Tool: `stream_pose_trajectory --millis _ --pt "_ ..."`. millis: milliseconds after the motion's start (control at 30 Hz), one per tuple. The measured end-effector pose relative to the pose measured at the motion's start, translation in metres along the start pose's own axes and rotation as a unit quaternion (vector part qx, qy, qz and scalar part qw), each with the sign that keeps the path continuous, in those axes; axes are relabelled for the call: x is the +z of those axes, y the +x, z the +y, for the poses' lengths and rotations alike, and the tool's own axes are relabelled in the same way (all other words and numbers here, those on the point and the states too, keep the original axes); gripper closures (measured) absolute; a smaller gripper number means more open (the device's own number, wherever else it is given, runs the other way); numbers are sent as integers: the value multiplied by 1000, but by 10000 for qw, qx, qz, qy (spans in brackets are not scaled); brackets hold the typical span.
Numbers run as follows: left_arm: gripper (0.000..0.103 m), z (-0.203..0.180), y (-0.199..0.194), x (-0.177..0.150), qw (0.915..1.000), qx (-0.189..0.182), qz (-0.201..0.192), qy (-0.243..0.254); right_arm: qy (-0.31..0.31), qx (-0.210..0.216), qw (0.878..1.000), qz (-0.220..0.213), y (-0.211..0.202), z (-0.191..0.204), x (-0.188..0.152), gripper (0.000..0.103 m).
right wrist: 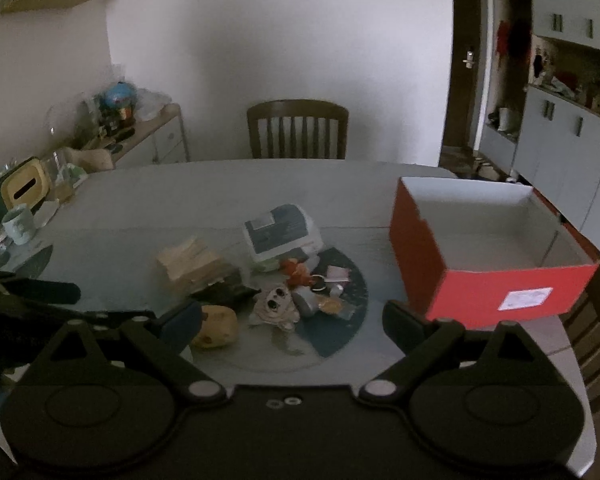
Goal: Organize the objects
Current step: 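Grasp the bagged cotton swabs with the left gripper while the right grasps the yellow plush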
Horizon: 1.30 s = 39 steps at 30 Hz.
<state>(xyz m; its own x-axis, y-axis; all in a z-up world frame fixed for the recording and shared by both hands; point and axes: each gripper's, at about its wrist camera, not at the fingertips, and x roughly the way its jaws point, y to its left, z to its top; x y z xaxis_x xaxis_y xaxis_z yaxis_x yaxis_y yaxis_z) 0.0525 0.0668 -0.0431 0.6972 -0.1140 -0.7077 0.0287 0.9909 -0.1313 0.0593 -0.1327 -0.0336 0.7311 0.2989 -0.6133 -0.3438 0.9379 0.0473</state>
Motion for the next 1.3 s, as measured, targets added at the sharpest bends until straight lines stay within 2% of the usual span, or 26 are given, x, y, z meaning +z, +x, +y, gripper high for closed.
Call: stream_pose_trajectory --millis 100,333,533,767,1000,1300 --pt "0 9 10 -6 9997 55 -62 226 -71 25 9998 173 17 3 2 6" --pt "0 21 49 -28 9979 73 203 611 -162 85 9982 566 58 16 1 6" --pt "0 29 75 -41 9963 -60 557 651 -216 244 9958 858 87 32 -1 6" --pt "0 29 90 -44 9938 -84 655 889 -300 397 9934 1029 113 55 -2 8" --pt "1 30 97 -45 9927 -111 702 970 159 415 9908 1277 141 59 1 8" --pt "17 32 102 -45 9923 -149 756 967 529 461 9824 1731 173 62 -1 8"
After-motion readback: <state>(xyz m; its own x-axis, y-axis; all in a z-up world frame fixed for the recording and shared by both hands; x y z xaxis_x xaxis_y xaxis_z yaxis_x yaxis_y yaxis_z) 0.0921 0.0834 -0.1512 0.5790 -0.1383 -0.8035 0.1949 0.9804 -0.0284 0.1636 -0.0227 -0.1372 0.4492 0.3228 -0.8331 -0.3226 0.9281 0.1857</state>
